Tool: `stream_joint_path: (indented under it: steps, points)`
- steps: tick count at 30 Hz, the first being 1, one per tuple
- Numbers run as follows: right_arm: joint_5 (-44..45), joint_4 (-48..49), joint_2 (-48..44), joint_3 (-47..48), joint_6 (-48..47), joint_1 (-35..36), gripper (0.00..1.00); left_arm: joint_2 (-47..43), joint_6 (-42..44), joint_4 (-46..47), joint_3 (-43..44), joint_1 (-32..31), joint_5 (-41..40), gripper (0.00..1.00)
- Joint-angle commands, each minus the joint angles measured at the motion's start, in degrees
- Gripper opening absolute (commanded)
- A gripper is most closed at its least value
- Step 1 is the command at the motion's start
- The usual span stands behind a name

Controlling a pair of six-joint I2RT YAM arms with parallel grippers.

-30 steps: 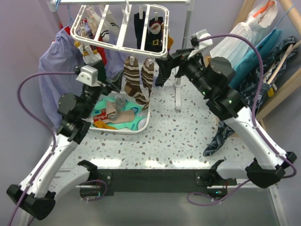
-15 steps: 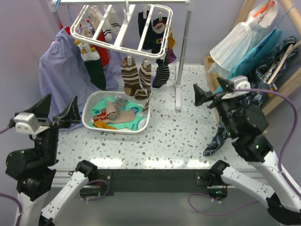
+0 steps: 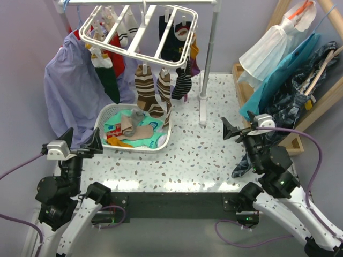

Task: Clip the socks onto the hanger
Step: Reset both arms

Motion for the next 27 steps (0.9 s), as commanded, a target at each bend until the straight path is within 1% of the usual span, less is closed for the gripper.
stream_joint_path:
  steps: [1, 6, 16, 27]
  points:
    - [-0.20, 5.10, -1.18, -1.98, 0.08, -0.17, 0.98, 0.46, -1.37, 0.38, -0.40, 0.21, -2.77, 1.00]
    - [0.76, 8.97, -0.92, -2.95, -0.80, -0.17, 0.99, 0.11, -1.90, 2.31, -2.95, 0.21, -6.20, 1.00]
    - [-0.99, 10.91, 2.68, -3.39, 0.43, -0.17, 0.99, 1.33, -0.93, 6.35, -5.76, 0.21, -7.08, 1.00]
    - [-1.78, 11.08, 3.48, -3.39, 0.78, -0.17, 0.99, 1.60, -0.93, 6.18, -5.50, 0.21, -7.43, 1.00]
